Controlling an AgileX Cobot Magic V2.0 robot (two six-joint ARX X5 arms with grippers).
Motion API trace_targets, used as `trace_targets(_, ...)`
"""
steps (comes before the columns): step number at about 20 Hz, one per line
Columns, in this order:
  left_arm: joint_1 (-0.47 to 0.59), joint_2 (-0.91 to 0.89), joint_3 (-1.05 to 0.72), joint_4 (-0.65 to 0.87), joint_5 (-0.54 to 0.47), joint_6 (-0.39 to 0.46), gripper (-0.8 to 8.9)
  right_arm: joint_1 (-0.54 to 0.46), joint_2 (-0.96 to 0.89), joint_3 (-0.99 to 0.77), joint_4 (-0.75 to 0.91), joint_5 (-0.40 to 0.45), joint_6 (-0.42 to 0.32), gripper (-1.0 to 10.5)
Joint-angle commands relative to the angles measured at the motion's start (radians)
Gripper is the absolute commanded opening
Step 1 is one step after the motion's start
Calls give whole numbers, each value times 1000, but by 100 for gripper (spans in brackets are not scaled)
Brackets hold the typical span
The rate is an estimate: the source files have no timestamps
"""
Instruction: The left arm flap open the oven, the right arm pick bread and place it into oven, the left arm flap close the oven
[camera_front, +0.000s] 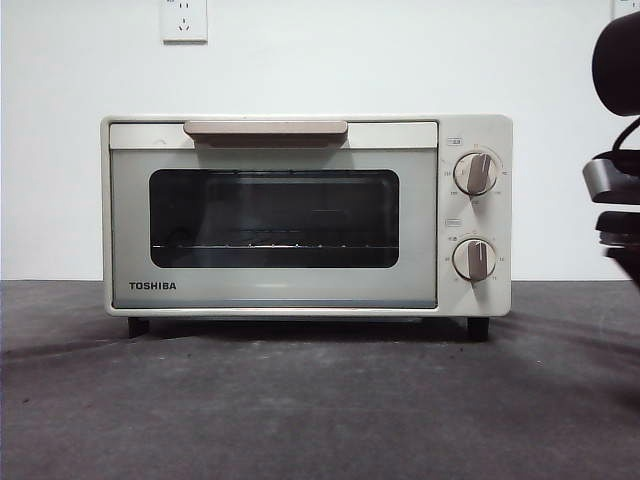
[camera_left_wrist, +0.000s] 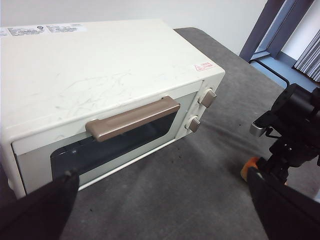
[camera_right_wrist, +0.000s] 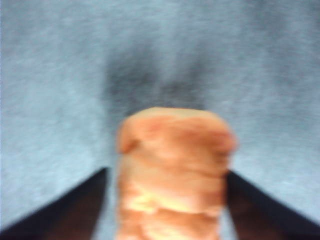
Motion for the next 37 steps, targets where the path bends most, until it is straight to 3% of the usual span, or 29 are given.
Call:
trace_targets(1, -5, 5, 21, 11, 2, -7, 583, -17, 12, 6, -14, 0, -6, 168)
trace_targets(4, -14, 16, 21, 11, 3, -13, 463, -39, -10, 24, -32, -33, -11, 100)
trace_targets(8, -43, 66, 22, 19, 2, -14, 436, -43, -89, 151, -187, -78, -58, 100)
trace_targets(14, -80, 223, 23, 66, 2, -13, 31, -43, -265, 354, -398, -76, -93, 100)
trace_targets(17, -104, 325, 53, 125, 1, 11, 18, -43, -343, 412, -430, -79, -91, 100)
trace_targets(19, -128, 400, 101, 146, -27, 70, 18, -43, -388, 422, -433, -89, -90, 100)
trace_targets(23, -202, 531, 200, 176, -114, 347, 17, -43, -439, 422, -439, -136, -80, 100)
trace_targets(26, -241, 600, 223, 185, -217, 451, 17, -43, -443, 422, -442, -149, -57, 100)
trace_targets(30, -249, 658, 223, 200, -308, 512, 18, -43, -450, 422, -443, -187, -58, 100)
trace_targets(37, -249, 697, 223, 229, -338, 512, 18, -43, -462, 422, -457, -188, -61, 101)
